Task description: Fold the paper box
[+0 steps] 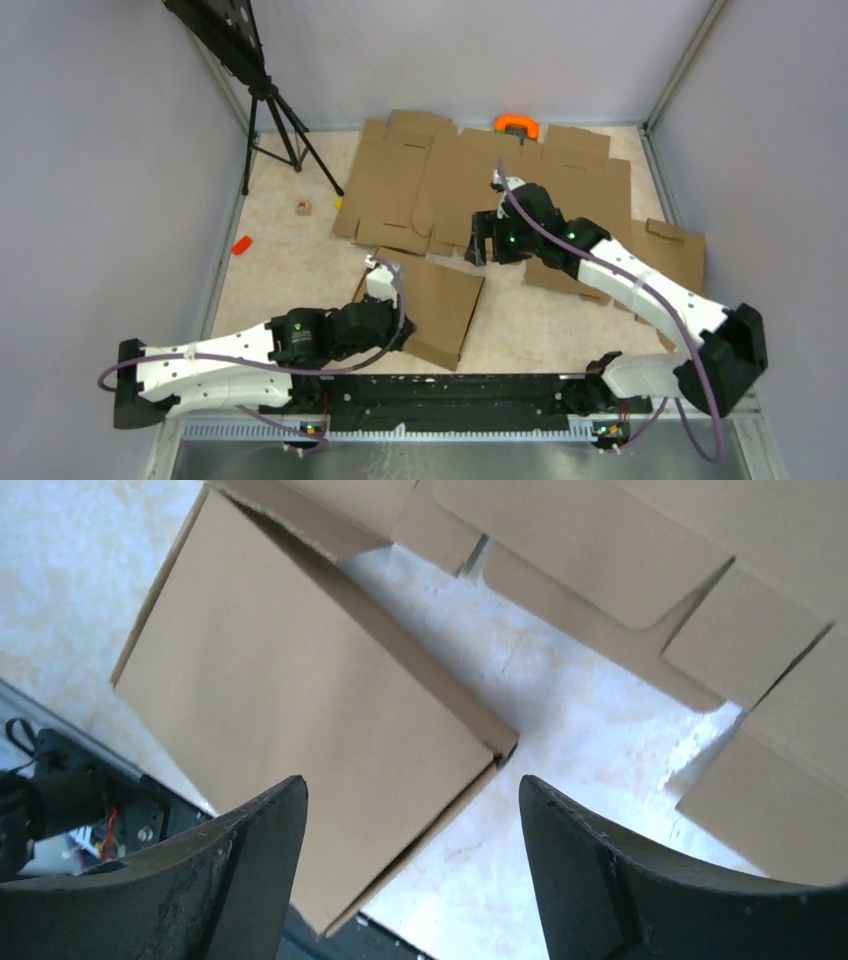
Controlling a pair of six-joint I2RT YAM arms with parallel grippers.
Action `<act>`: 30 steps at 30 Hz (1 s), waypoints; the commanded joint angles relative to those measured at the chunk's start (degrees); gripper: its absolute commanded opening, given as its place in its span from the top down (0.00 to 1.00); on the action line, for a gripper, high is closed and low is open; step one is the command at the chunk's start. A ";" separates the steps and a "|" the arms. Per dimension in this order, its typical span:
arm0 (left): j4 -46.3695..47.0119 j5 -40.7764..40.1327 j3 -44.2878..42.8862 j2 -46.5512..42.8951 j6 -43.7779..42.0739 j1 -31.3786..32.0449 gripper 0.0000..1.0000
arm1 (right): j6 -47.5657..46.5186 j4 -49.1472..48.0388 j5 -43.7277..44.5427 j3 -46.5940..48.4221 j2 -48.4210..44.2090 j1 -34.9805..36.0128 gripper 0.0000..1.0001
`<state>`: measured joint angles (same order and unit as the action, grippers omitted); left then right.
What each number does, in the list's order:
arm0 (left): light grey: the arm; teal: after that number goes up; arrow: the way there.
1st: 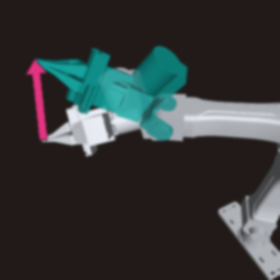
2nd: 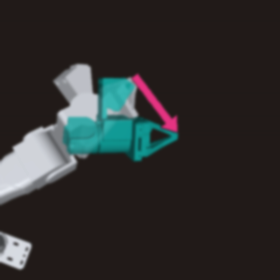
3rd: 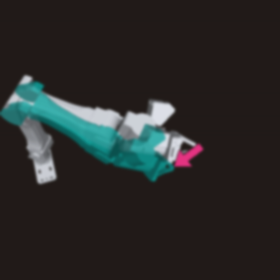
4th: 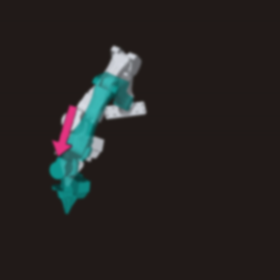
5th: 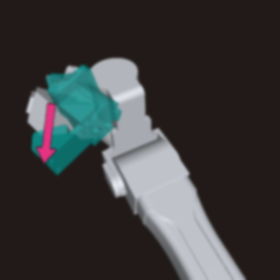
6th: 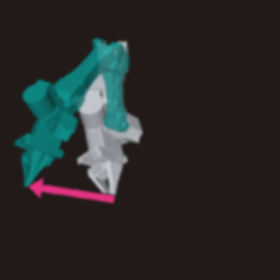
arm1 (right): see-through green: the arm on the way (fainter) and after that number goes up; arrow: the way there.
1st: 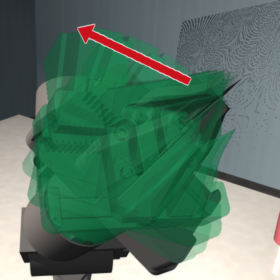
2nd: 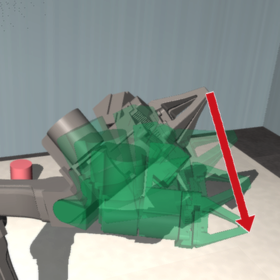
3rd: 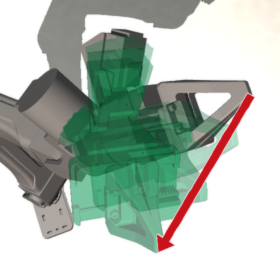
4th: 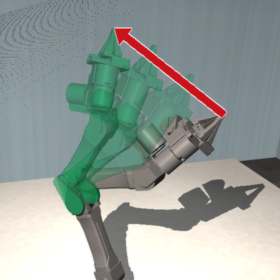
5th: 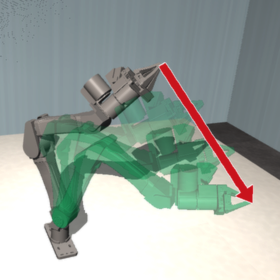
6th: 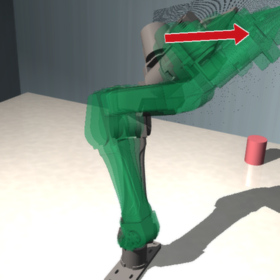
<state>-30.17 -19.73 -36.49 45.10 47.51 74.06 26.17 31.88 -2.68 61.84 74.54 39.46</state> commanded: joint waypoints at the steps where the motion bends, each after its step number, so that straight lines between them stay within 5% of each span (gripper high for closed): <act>1: -8.64 -9.33 -5.50 -2.41 0.75 -2.95 0.98 | 5.10 3.16 -2.65 -7.21 -6.58 -0.44 0.22; 8: -5.91 -1.14 -11.33 2.26 -10.47 -18.29 0.95 | 18.89 -10.83 -10.11 -25.58 -17.81 -0.36 0.18; 13: -5.76 -0.97 -14.26 3.28 -13.82 -20.62 0.92 | 23.45 -18.73 -12.32 -30.20 -14.56 2.13 0.25; 19: -11.08 -4.44 -16.48 0.97 -14.30 -22.12 0.89 | 26.65 -31.25 -10.80 -22.53 2.32 9.78 0.29; 24: -18.20 -9.25 -19.06 -3.21 -13.24 -23.35 0.89 | 27.48 -43.78 -11.43 -0.04 22.55 18.23 0.29; 26: -20.65 -10.59 -20.01 -4.56 -12.65 -23.68 0.96 | 28.58 -52.13 -16.20 7.68 29.27 19.67 0.28; 30: -23.66 -12.17 -21.06 -7.34 -11.62 -23.94 0.98 | 31.10 -64.71 -19.22 6.83 29.78 18.60 0.17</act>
<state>-49.25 -28.45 -55.09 40.07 34.81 50.54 54.89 -15.29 -17.89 68.18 106.04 58.76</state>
